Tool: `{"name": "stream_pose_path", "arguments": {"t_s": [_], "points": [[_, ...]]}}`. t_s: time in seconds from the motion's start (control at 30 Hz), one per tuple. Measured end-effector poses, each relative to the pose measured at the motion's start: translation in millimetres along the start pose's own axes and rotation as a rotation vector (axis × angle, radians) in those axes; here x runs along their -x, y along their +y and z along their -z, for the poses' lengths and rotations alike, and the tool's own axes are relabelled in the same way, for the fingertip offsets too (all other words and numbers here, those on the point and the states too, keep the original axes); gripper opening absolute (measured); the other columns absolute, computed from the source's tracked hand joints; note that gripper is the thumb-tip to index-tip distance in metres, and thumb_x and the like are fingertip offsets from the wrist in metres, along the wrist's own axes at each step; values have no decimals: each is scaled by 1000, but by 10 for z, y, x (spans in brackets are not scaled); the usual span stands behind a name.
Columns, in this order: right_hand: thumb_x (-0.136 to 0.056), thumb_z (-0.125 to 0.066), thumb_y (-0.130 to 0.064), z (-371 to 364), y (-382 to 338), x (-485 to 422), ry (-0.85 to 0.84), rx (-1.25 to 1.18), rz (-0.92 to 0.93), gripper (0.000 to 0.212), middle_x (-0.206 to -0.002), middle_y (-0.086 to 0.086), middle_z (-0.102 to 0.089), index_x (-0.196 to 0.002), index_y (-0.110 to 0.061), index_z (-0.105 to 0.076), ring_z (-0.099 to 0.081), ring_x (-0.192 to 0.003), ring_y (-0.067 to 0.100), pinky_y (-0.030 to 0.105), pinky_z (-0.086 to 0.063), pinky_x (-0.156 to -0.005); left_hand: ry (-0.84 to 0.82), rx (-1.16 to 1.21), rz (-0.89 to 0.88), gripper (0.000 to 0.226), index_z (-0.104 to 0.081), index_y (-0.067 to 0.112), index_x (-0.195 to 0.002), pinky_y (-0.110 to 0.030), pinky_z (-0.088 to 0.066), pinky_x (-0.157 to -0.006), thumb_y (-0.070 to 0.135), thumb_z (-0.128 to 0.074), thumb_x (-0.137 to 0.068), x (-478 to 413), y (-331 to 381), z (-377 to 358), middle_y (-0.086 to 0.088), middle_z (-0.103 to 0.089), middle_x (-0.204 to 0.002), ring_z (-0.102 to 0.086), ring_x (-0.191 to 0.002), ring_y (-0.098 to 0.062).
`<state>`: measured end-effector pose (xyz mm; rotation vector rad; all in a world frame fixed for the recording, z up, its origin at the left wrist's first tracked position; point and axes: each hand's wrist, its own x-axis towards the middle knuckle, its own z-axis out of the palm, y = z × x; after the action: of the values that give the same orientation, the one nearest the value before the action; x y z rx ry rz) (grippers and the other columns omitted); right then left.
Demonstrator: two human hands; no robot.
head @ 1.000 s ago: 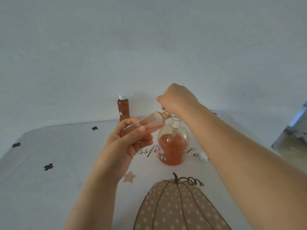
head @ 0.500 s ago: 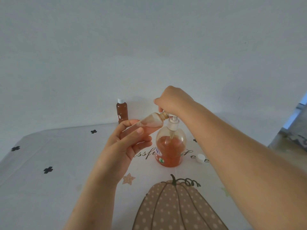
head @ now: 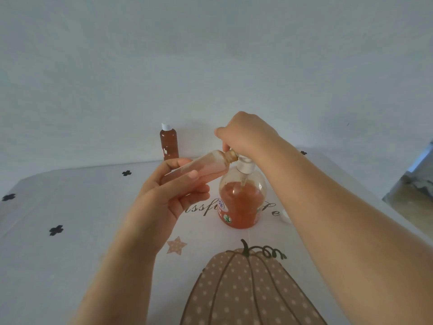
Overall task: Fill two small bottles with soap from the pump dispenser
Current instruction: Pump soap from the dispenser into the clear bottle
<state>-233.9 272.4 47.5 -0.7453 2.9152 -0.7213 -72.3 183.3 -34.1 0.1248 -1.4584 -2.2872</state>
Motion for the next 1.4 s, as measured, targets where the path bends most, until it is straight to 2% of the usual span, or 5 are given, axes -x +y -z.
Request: {"name": "stream_pose_path", "arguments": {"t_s": [0.4,0.53,0.8,1.17,1.4], "points": [[-93,-52,-28,81,-35,40,6,3,14,26,-79,0,-69,-94,-14,-74,-61,-69,20,27,-39,-57,-2,26,-26,32,-57,4,-107,-29,-57,-68,9,-66,-77,51,30,-58,-17,-70,-96,-68,-74,-25],[-91,-53,-26,162,-73,53,11,37,41,23,-89,3,-75,-96,-12,-70,-62,-73,22,26,-40,-60,-29,53,-51,26,-57,7,-103,-30,-58,-71,8,-64,-78,73,61,-79,-13,-71,-93,-68,-75,-25],[-99,-46,-34,192,-93,120,25,110,68,34,-64,-1,-51,-72,-15,-49,-49,-60,19,28,-33,-55,-53,80,-38,29,-57,6,-108,-32,-58,-73,8,-62,-79,96,85,-66,-15,-71,-98,-69,-79,-28],[-94,-41,-12,108,-70,98,-51,109,9,24,-68,2,-49,-70,-12,-45,-42,-59,19,29,-28,-55,-14,0,-2,28,-60,5,-100,-32,-58,-68,8,-64,-73,21,31,-12,-16,-69,-89,-67,-73,-28],[-99,-45,-33,31,-9,15,-53,53,35,28,-78,0,-60,-77,-17,-54,-53,-69,17,29,-34,-60,-12,10,2,24,-62,7,-96,-32,-58,-67,9,-63,-73,17,-3,2,-14,-68,-85,-67,-71,-26]]}}
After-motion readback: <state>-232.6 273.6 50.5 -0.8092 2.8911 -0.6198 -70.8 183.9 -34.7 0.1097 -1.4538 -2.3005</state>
